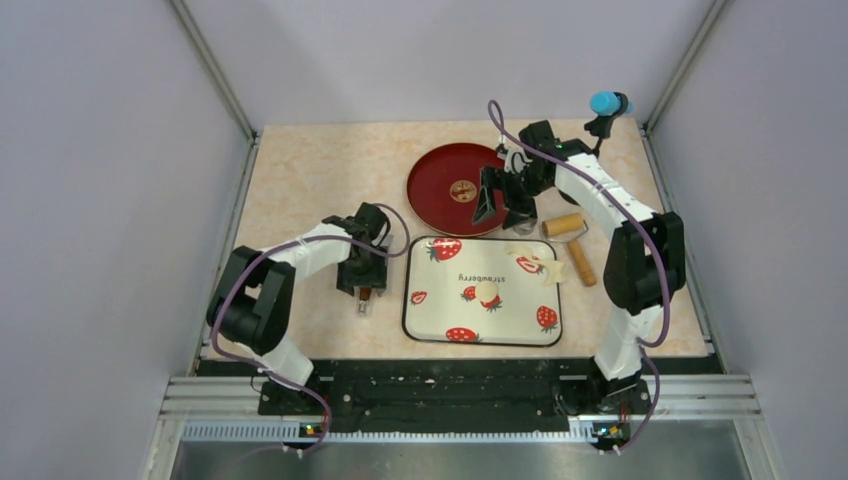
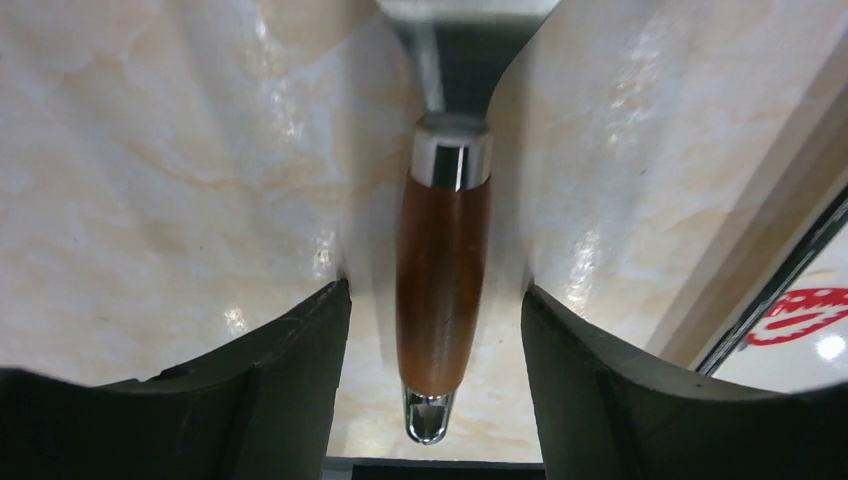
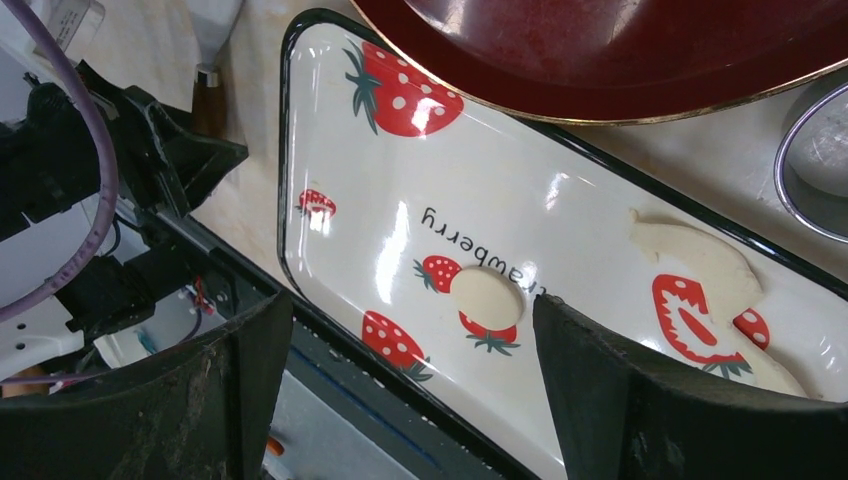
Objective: Roll out the dumpling wrappers from the dough
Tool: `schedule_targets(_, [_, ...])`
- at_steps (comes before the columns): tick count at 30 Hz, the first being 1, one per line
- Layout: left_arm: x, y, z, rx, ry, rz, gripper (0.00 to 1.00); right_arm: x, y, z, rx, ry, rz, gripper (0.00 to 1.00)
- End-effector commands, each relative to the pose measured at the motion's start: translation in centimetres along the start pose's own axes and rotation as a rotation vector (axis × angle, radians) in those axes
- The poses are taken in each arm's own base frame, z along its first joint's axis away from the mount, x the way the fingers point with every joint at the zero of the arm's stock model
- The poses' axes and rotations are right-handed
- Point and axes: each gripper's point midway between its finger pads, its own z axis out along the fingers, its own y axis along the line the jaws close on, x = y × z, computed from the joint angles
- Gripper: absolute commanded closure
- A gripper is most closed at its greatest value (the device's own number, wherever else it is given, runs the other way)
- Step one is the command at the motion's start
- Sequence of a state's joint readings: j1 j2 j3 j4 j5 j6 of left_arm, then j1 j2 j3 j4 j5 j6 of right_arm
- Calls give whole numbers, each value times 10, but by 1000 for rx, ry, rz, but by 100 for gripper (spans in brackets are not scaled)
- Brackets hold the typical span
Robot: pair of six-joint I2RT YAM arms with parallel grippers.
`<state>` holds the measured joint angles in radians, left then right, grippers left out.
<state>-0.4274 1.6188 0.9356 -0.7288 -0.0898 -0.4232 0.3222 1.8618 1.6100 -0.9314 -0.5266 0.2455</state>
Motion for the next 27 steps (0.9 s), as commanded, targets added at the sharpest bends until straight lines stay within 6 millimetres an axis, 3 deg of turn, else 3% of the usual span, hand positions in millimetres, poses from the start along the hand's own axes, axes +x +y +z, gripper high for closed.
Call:
schedule_targets(1, [-30, -7, 8, -8, -61, -17, 33, -5, 10, -17, -26, -52, -44, 13])
schedule_targets(5, [-29, -6, 17, -18, -38, -30, 45, -3, 9, -17, -20, -48, -42, 13])
schedule_targets(7, [-26, -4, 19, -26, -28, -30, 61, -2, 9, -17, -21, -47, -42, 13])
schedule_targets(10, [-21, 0, 18, -32, -29, -25, 96, -3, 9, -17, -22, -45, -42, 13])
schedule_targets(11, [-21, 1, 16, -36, -34, -22, 100, -3, 10, -17, -24, -47, -43, 13])
schedule_targets(16, [-27, 9, -8, -58, -101, -38, 100, -6, 12, -18, -33, -51, -46, 13])
schedule_targets(22, [-49, 9, -60, -6, -266, -59, 100, -12, 18, -23, -42, -70, -51, 13])
schedule_targets(27, [-63, 0, -98, 91, -396, 41, 100, -16, 21, -29, -53, -88, -51, 13])
